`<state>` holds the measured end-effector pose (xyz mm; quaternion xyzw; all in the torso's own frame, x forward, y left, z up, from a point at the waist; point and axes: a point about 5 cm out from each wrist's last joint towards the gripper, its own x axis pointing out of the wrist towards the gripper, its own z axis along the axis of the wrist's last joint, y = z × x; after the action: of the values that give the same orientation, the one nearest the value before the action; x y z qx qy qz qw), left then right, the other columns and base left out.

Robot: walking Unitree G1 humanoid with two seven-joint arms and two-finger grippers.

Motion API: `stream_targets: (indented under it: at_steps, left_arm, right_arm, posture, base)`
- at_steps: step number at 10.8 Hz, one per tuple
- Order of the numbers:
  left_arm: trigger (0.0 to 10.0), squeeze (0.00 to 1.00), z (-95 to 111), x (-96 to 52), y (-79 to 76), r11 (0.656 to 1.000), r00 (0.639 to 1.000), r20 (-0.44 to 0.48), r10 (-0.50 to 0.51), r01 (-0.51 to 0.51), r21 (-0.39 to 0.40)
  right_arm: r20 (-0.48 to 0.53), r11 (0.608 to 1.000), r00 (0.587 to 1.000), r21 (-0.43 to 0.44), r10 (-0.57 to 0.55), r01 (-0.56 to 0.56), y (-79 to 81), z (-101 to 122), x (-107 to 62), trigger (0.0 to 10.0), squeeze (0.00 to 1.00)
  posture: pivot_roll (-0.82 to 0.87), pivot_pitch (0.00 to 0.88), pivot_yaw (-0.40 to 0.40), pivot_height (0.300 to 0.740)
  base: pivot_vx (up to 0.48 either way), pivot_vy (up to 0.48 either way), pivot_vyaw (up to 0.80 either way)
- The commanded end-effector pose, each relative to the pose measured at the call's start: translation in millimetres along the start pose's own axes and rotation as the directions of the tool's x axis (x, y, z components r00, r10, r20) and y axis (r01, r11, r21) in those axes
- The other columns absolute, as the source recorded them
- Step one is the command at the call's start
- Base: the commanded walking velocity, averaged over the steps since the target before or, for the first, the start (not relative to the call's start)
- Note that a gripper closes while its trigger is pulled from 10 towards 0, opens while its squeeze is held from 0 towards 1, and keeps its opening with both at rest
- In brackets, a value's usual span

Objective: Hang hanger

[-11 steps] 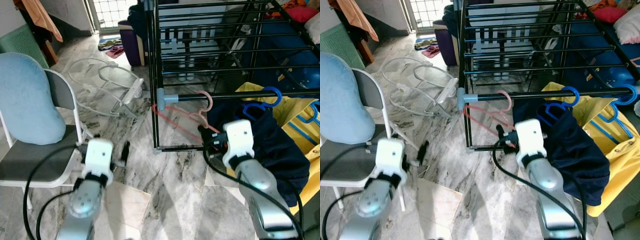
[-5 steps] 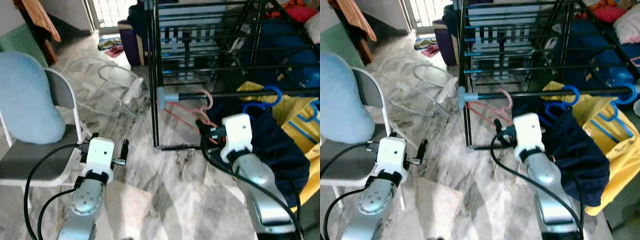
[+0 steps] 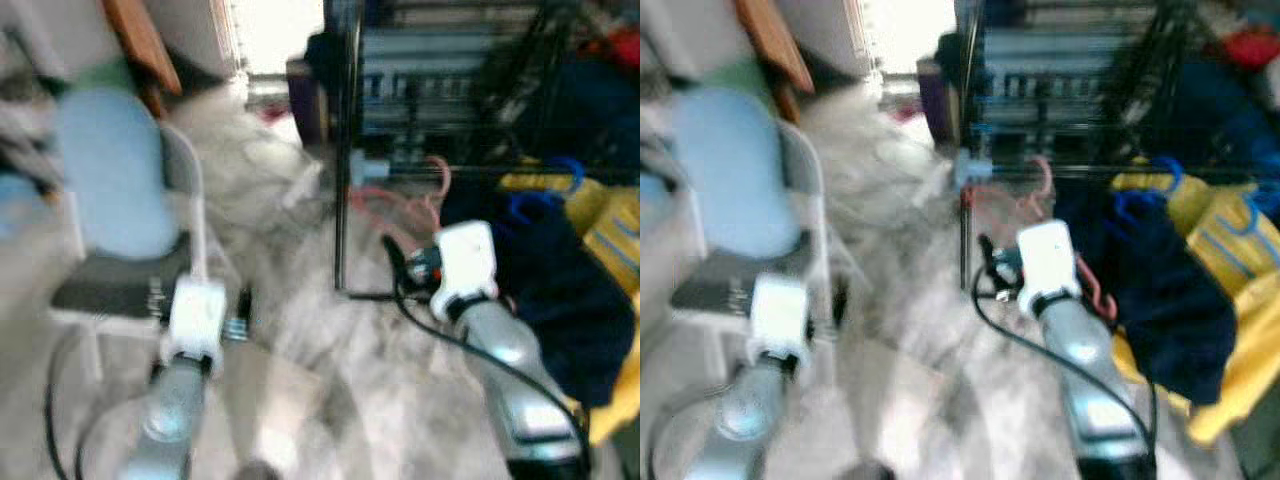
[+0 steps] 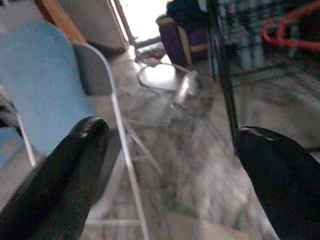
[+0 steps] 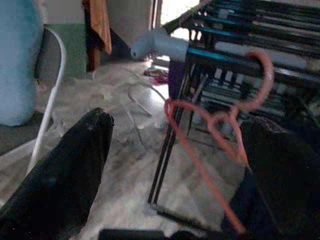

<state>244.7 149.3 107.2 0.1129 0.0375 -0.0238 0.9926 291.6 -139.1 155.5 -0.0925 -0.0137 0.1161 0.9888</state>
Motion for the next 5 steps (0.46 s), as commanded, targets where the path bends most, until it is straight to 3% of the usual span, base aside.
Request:
stream_targets:
  at_steps: [1,3,5]
  left_arm:
    - [10.0,0.0,5.4,5.0,3.2,1.0,1.0,0.025,0.014,-0.014,0.015]
    - [10.0,0.0,0.3,6.2,2.8,1.0,1.0,0.019,0.025,-0.025,0.018]
    - [10.0,0.0,-7.8,6.4,10.1,0.998,0.998,0.008,0.055,-0.056,0.037]
  right_arm:
    - [-0.004,1.0,1.0,0.002,0.006,-0.006,1.6,-0.9,3.4,10.0,0.0]
    - [-0.008,1.0,1.0,0.015,0.003,-0.003,3.7,-3.2,10.0,10.0,0.0]
    - [-0.025,0.999,1.0,0.046,0.009,-0.008,5.6,-9.6,19.3,10.0,0.0]
  posture:
    - [-0.04,0.053,0.053,0.74]
    - [-0.03,0.02,0.053,0.74]
    - [0.0,0.0,0.045,0.74]
  base:
    - [-0.274,0.0,0.0]
    - [-0.264,0.0,0.0]
    - [0.0,0.0,0.0]
